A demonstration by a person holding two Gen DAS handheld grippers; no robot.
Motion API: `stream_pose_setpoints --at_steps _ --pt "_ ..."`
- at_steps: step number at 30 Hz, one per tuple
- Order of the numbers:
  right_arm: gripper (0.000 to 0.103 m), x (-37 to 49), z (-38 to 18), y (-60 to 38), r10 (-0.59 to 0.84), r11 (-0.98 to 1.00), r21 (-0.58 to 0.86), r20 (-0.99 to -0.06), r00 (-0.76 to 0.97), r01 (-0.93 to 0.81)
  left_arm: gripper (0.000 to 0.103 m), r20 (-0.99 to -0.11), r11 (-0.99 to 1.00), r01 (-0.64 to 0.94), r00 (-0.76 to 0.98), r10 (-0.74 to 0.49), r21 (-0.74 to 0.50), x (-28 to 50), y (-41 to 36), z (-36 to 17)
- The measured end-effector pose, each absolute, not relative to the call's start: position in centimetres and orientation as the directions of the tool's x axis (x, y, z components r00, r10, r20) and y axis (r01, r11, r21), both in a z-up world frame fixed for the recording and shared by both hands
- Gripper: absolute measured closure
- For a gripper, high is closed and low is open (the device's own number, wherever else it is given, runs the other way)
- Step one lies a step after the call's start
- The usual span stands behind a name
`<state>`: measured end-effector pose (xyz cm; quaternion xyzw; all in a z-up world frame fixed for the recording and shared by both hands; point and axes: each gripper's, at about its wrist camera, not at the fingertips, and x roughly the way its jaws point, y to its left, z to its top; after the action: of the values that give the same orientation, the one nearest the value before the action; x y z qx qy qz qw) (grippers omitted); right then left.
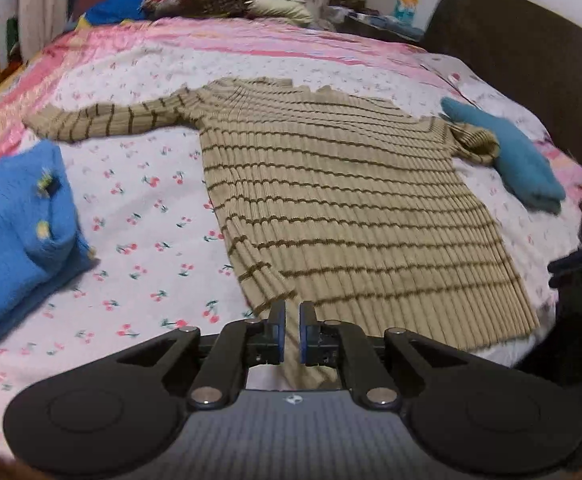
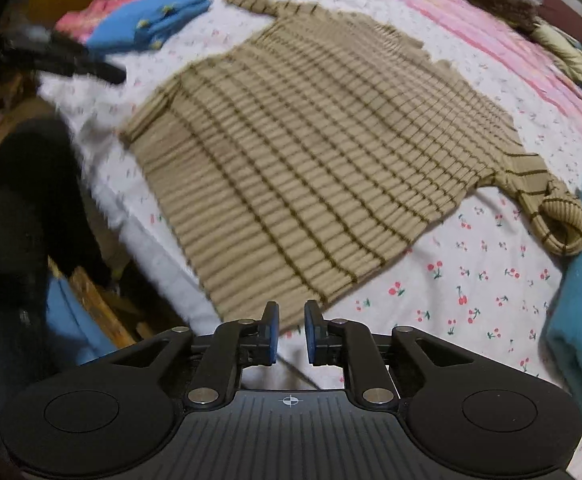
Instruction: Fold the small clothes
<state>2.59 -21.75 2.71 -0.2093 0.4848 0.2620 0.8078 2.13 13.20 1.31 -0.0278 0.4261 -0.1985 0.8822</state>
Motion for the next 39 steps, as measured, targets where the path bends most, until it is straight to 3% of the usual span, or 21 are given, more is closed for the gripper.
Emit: stream_pose_setpoints --at_steps 4,10,11,14,19,22,24,27,32,39 --pt "0.084 3.9 2.1 -21.8 0.226 0.852 -0.032 -0.878 0.423 -0.523 0.089 -0.768 0.932 0.28 0.536 -0.351 -0.231 3.6 11.5 -0.5" --pt "0.075 4.9 0.4 -22.2 0.201 0.895 -0.008 -0.885 0.42 -0.445 0.087 -0.769 0.956 0.253 0.577 -0.275 -0.151 3.5 9.9 0.1" --pt "0.071 4.9 0.2 -22.3 0.198 0.901 -0.006 -0.884 0.423 -0.435 0.085 -0.762 0.957 0.251 0.589 -0.269 -0.143 3.3 9.7 0.5" --pt "0.066 5.0 -0.4 -22.8 0.195 0.917 0.009 -0.883 0.428 -0.398 0.068 -0.773 0.962 0.259 0.593 -0.227 -0.084 3.5 8.6 0.6" --pt "0.058 5.4 -1.8 -22.9 0.201 0.938 0.053 -0.888 0.413 -0.342 0.068 -0.826 0.978 0.206 0.558 -0.084 0.039 4.3 8.1 -2.2" --pt "0.062 5.3 -2.6 -22.5 0.209 0.938 0.07 -0.895 0.394 -0.34 0.076 -0.828 0.981 0.192 0.555 -0.076 0.038 3.9 9.2 -2.1" --pt "0.09 5.3 -2.9 -22.6 0.215 0.938 0.085 -0.903 0.373 -0.336 0.083 -0.828 0.982 0.169 0.56 -0.022 0.088 3.5 10.0 -1.7" --pt "0.099 5.2 -2.6 -23.2 0.216 0.94 0.089 -0.902 0.373 -0.328 0.084 -0.838 0.987 0.13 0.545 0.009 0.094 3.4 11.7 -1.8" --pt "0.1 4.8 -2.7 -23.7 0.186 0.946 0.065 -0.911 0.369 -0.317 0.084 -0.833 0.986 0.134 0.554 0.009 0.099 2.8 12.0 -0.9" --pt "0.09 5.3 -0.7 -25.2 0.199 0.96 0.099 -0.9 0.388 -0.262 0.084 -0.788 0.974 0.187 0.616 -0.016 0.127 3.4 10.3 1.8"
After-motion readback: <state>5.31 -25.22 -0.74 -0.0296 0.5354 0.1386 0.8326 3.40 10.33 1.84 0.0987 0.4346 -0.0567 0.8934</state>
